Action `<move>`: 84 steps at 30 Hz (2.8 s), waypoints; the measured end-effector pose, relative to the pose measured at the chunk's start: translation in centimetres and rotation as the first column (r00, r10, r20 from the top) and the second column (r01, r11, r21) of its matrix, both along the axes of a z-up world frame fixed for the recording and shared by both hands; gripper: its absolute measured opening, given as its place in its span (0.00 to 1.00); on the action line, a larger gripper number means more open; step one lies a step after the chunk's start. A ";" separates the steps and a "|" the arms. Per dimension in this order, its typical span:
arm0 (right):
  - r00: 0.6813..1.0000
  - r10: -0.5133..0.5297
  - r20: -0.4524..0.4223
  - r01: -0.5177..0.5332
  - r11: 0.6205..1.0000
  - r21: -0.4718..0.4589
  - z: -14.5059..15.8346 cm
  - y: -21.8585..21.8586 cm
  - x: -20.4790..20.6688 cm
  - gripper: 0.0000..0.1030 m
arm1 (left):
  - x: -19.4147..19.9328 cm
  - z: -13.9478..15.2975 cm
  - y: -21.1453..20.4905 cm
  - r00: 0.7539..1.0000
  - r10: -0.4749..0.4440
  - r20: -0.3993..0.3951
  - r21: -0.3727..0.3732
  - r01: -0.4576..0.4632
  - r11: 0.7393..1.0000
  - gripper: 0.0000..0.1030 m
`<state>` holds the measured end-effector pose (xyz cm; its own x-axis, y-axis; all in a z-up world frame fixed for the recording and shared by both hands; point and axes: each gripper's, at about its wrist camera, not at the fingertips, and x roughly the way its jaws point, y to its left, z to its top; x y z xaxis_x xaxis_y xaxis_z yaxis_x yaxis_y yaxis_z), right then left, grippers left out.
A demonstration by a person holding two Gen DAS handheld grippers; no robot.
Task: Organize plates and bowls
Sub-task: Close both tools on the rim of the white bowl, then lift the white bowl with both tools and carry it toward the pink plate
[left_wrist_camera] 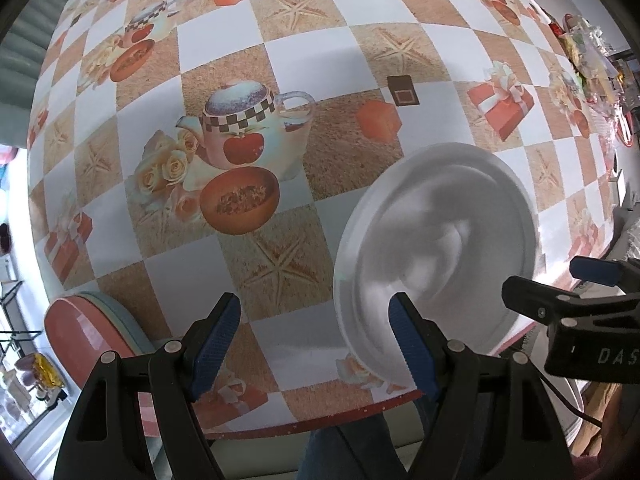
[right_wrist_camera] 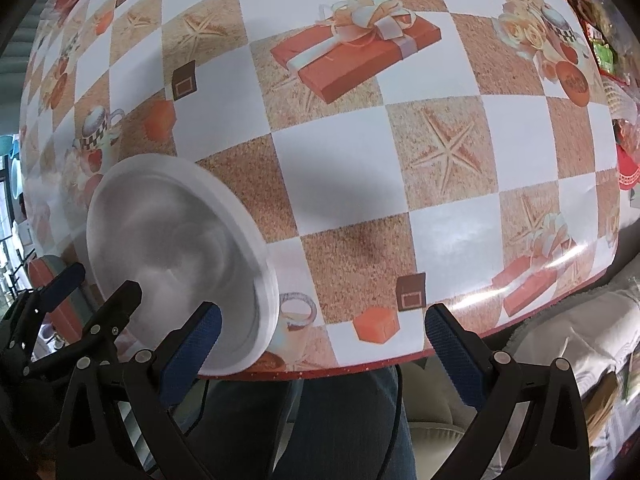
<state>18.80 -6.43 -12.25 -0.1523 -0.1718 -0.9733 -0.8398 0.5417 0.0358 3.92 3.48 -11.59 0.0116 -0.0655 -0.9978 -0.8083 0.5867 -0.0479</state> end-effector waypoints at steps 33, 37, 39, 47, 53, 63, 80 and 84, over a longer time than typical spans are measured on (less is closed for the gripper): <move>0.999 0.003 -0.048 -0.005 0.999 -0.039 -5.6 4.0 1.6 1.00 | 1.0 -5.2 1.6 0.997 0.078 0.010 -0.026 -0.078 0.997 1.00; 0.999 0.000 -0.043 -0.001 1.000 -0.030 -5.7 3.9 1.9 1.00 | 0.6 -5.4 1.7 0.997 0.076 0.013 -0.022 -0.075 0.997 1.00; 0.999 -0.002 -0.040 0.001 1.000 -0.026 -5.8 3.8 1.9 1.00 | 0.6 -5.3 1.5 0.998 0.069 0.009 -0.021 -0.069 0.997 1.00; 0.999 -0.005 -0.041 0.004 1.000 -0.014 -3.9 2.5 -0.1 0.88 | 2.3 -4.0 0.0 0.999 -0.027 -0.018 0.020 0.028 0.999 0.78; 0.992 -0.004 -0.125 0.009 0.999 0.042 -3.0 2.9 -1.1 0.42 | 2.3 -3.4 -1.0 0.997 -0.046 0.066 -0.044 0.049 0.998 0.38; 0.992 0.023 -0.123 -0.020 0.999 0.028 -3.2 4.1 -3.9 0.27 | 0.4 -3.5 -1.4 0.998 -0.012 0.064 -0.050 0.016 0.999 0.38; 0.961 0.264 -0.085 -0.260 0.964 0.051 -3.2 10.2 -13.7 0.29 | -11.5 -4.0 -0.7 0.982 0.182 0.046 -0.020 -0.181 0.983 0.40; 0.961 0.266 -0.080 -0.262 0.963 0.056 -3.5 10.6 -15.4 0.29 | -10.9 -3.8 -1.2 0.981 0.190 0.042 0.006 -0.191 0.982 0.41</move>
